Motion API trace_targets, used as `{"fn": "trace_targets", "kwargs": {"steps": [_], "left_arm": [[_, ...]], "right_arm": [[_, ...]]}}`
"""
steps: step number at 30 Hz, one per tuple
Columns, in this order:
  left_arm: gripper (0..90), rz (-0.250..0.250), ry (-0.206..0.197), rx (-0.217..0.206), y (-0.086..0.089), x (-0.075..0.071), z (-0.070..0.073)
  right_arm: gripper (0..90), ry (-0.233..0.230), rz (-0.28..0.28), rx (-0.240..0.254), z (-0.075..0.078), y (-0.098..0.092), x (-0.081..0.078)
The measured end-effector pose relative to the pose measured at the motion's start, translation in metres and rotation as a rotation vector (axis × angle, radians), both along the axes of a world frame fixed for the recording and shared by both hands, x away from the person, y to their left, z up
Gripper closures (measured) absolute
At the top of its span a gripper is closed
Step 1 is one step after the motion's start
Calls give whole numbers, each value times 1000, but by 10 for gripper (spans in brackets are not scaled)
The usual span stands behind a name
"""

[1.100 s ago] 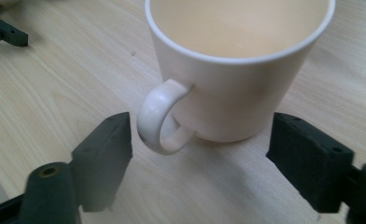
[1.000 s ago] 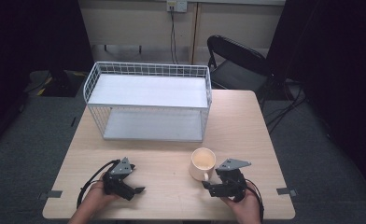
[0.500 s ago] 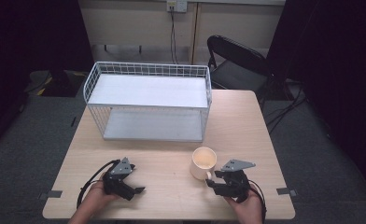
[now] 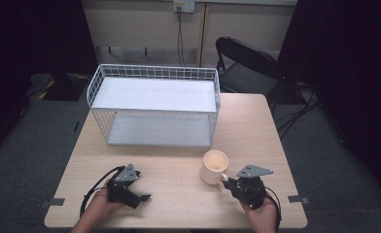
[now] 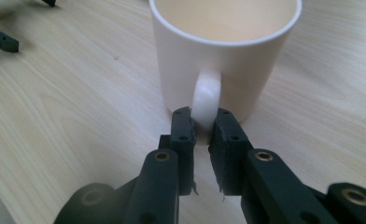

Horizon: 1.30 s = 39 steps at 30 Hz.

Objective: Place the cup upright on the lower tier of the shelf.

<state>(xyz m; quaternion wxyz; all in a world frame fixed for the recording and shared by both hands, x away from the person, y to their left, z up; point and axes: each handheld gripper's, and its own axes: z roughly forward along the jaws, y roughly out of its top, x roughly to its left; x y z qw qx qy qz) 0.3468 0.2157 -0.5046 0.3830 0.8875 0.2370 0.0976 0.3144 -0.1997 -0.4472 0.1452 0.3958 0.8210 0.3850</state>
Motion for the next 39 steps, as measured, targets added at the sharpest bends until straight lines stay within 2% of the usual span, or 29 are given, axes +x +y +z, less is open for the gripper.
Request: {"fn": "trace_targets", "kwargs": {"steps": [2, 9, 14, 21, 22, 25, 28, 31, 32, 37, 38, 39], "left_arm": [[46, 0, 0, 0, 0, 0, 0], [46, 0, 0, 1, 0, 0, 0], [46, 0, 0, 0, 0, 0, 0], [46, 0, 0, 0, 0, 0, 0], [46, 0, 0, 0, 0, 0, 0], [46, 1, 0, 1, 0, 0, 0], [46, 0, 0, 0, 0, 0, 0], [46, 0, 0, 0, 0, 0, 0], [46, 1, 0, 1, 0, 0, 0], [46, 0, 0, 0, 0, 0, 0], [46, 1, 0, 1, 0, 0, 0], [46, 1, 0, 1, 0, 0, 0]], "right_arm": [[803, -30, 4, -9, 1, -2, 1], [808, -75, 33, -4, 8, 2, -1], [807, -71, 39, -7, 8, 3, 1], [790, -43, 6, -8, 0, -4, 2], [756, -33, -8, -6, -3, -6, 3], [734, -34, -18, -11, -4, -6, 3], [634, -37, -47, -14, -4, -4, 5], [609, -36, -53, -14, -4, -3, 7], [599, -22, -52, -13, -5, -1, 9], [639, -12, -72, -23, -9, 0, 13], [783, -13, -58, -16, -10, 1, 13], [783, -13, -58, -16, -10, 1, 13]]}}
